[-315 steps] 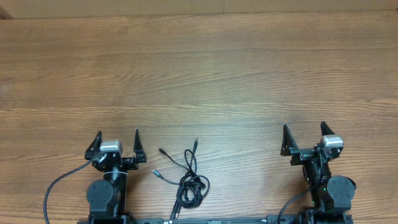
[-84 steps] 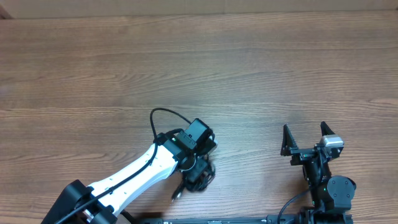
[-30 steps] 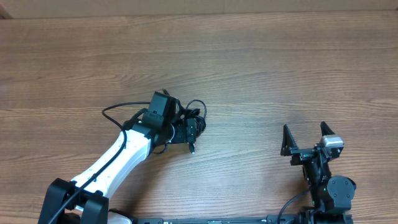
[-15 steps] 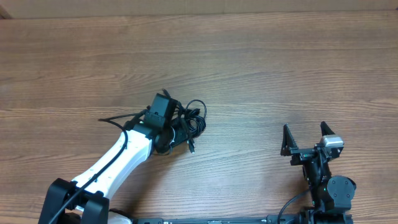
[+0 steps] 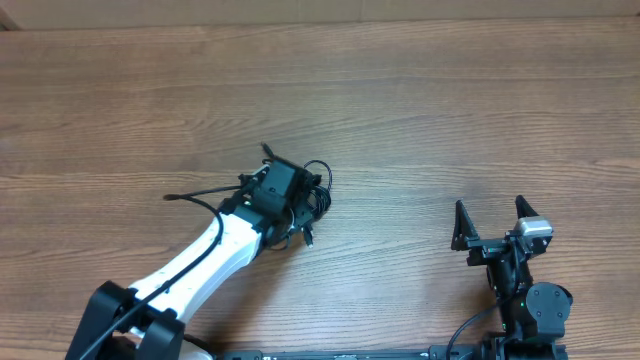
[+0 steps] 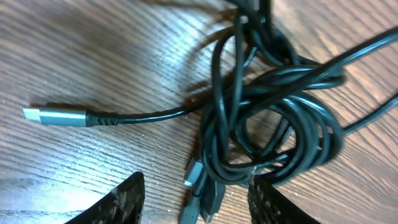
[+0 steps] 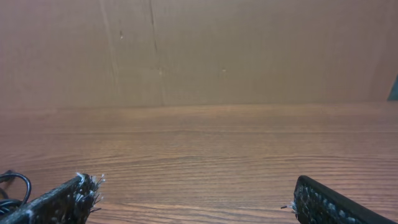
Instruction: Untangle cables
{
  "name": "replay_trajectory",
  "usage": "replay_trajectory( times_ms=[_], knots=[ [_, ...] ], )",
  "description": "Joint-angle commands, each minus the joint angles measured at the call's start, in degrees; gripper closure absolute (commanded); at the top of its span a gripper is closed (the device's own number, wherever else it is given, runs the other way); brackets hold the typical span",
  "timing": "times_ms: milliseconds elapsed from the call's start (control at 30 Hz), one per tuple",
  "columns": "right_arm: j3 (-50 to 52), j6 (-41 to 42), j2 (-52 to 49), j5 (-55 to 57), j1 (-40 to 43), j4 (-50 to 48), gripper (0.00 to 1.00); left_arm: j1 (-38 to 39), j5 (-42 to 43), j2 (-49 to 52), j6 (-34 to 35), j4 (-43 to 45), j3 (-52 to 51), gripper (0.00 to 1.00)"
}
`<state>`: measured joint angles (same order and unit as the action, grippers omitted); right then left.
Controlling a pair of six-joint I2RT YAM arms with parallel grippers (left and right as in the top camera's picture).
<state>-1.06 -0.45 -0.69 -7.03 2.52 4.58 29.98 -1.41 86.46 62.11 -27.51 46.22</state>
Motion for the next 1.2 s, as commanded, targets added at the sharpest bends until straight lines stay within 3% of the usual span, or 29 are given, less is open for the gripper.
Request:
replay_trajectory(
  times_ms=[0, 300, 367, 533, 700, 933, 1033, 1167],
  knots=[
    [0.59, 0.04, 0.52, 0.55, -0.26, -0.2, 0.0, 1.66, -3.1, 2.34, 4.83, 0.76, 0.48, 0.48],
    [0.59, 0.02, 0.52, 0.55, -0.26, -0.2, 0.0, 3.58, -3.21, 6.56, 5.25, 3.13, 0.48, 0.48],
    [0.59, 0.02, 0.52, 0.55, -0.26, -0.2, 0.0, 3.58, -3.19, 7.26, 5.25, 3.43, 0.48, 0.53],
    [0.59, 0.04, 0.52, 0.55, -0.26, -0.2, 0.0, 3.58, -3.17, 7.93, 6.1, 4.02, 0.48, 0.78],
    [0.59, 0.02, 0.52, 0.55, -0.26, -0.2, 0.0, 3.58, -3.13, 7.93, 6.08, 4.24, 0.48, 0.88],
    [0.59, 0.04, 0.52, 0.55, -0.26, -0.2, 0.0, 3.54, -4.11, 7.93, 6.05, 4.2, 0.48, 0.84],
    [0.59, 0.02, 0.52, 0.55, -0.26, -0.2, 0.0, 3.41, -6.56, 7.93, 6.05, 4.17, 0.48, 0.73],
    [0.59, 0.02, 0.52, 0.55, -0.26, -0.2, 0.0, 3.39, -7.87, 7.93, 6.08, 4.24, 0.48, 0.72]
  ],
)
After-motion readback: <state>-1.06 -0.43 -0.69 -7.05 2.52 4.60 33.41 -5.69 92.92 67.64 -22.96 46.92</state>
